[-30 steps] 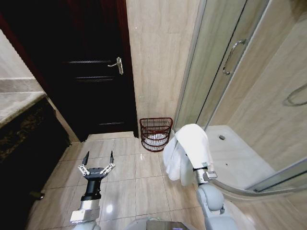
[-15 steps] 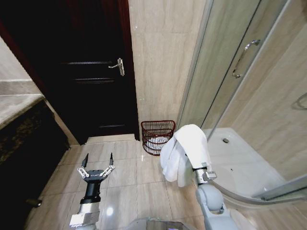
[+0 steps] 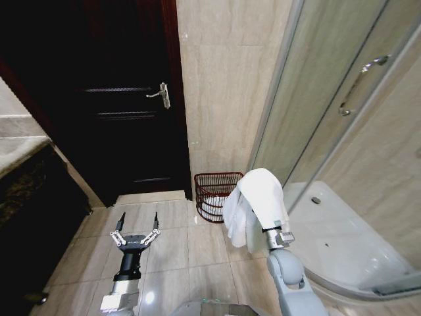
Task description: Discard the used towel into the hamper.
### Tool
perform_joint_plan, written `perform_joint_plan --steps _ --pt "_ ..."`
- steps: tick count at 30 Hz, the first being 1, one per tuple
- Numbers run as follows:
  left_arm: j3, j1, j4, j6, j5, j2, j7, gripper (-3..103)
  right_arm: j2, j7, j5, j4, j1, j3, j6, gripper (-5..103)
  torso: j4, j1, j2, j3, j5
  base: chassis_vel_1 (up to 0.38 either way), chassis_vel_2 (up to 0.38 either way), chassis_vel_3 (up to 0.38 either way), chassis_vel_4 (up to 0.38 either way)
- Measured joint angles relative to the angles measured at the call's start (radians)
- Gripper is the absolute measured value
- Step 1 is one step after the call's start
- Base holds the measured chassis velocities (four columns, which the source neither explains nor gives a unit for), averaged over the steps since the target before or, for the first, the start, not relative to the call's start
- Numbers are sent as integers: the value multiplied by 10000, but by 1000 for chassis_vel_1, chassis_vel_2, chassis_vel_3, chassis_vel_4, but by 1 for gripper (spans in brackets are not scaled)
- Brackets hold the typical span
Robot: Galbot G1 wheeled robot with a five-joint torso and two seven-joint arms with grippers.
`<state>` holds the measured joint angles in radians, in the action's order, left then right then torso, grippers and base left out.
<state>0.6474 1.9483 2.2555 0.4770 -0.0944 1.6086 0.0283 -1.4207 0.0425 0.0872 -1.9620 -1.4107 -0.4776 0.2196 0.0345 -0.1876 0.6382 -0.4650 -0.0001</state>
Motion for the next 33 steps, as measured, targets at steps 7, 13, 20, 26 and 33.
perform_joint_plan --steps 7,13,20,26,33 --pt "-3 -340 -125 -134 62 -4 -15 100 53 -70 -55 36 41 61 -67 4 1 -1 0 -2 4 -26 251 26 -252" --pt "18 -816 -682 -235 279 -9 -45 100 29 -396 -284 -20 121 168 -154 4 1 -5 -1 -3 2 -20 193 27 -161" --pt "93 -1333 -1168 -768 638 -3 -333 100 365 -520 109 -173 977 178 -723 4 -2 1 1 -1 6 -17 -44 6 32" --pt "122 -1478 -1199 -1063 622 -2 -405 100 698 -650 918 -35 2562 345 -1452 4 0 1 2 -1 2 0 -35 -1 26" --pt "38 -1655 -1213 -1303 470 -8 -449 100 1105 -992 1874 1059 4773 988 -2380 4 1 -2 1 -3 1 0 0 0 0"
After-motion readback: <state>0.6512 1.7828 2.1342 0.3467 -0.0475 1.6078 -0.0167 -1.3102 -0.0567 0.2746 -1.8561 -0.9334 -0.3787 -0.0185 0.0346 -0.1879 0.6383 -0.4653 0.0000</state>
